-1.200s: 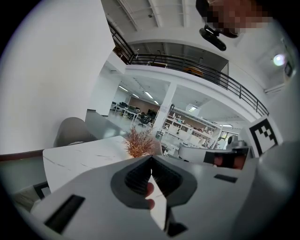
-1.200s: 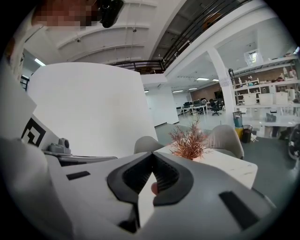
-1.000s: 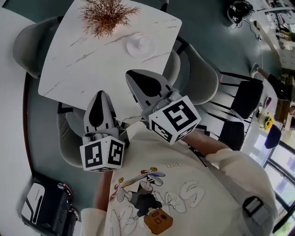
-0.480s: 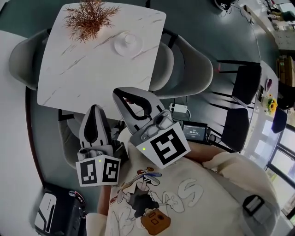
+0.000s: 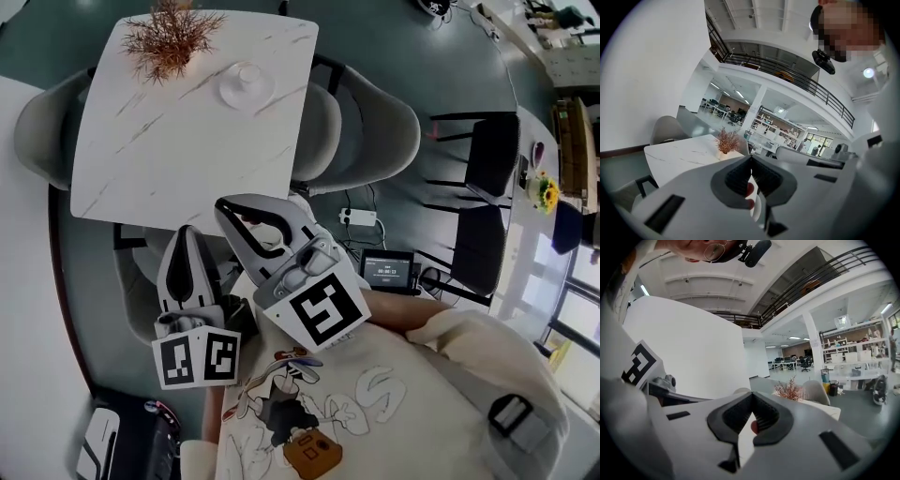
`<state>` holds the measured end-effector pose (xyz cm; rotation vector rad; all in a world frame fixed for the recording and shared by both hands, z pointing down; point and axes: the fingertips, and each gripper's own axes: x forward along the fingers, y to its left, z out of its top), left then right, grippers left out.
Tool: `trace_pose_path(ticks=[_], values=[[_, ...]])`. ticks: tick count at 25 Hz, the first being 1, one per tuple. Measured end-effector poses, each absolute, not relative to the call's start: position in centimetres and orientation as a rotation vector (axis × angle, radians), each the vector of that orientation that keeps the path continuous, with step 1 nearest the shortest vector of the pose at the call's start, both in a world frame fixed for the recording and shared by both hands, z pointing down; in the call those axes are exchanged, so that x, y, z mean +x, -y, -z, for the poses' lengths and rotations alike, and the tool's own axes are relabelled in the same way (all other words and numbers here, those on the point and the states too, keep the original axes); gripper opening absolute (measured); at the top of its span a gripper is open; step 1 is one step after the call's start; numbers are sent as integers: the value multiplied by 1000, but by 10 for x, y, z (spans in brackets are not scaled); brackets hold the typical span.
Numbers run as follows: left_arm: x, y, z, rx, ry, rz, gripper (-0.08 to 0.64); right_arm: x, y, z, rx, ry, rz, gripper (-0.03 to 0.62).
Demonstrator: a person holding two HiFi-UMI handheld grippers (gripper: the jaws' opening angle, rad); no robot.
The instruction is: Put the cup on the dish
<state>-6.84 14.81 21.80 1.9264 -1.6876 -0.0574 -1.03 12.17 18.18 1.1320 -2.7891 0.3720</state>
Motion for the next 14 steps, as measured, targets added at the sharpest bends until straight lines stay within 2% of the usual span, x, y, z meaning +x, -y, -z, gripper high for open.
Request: trace_pose_path(ticks=[9,14], values=[[-67,-187,-217,1984,1633,45,6,-5,-160,-178,1255,2767,-362,5],[-88,-202,-220,1996,1640,55,6,-25,-177,-186,1242,2773,-324,5]])
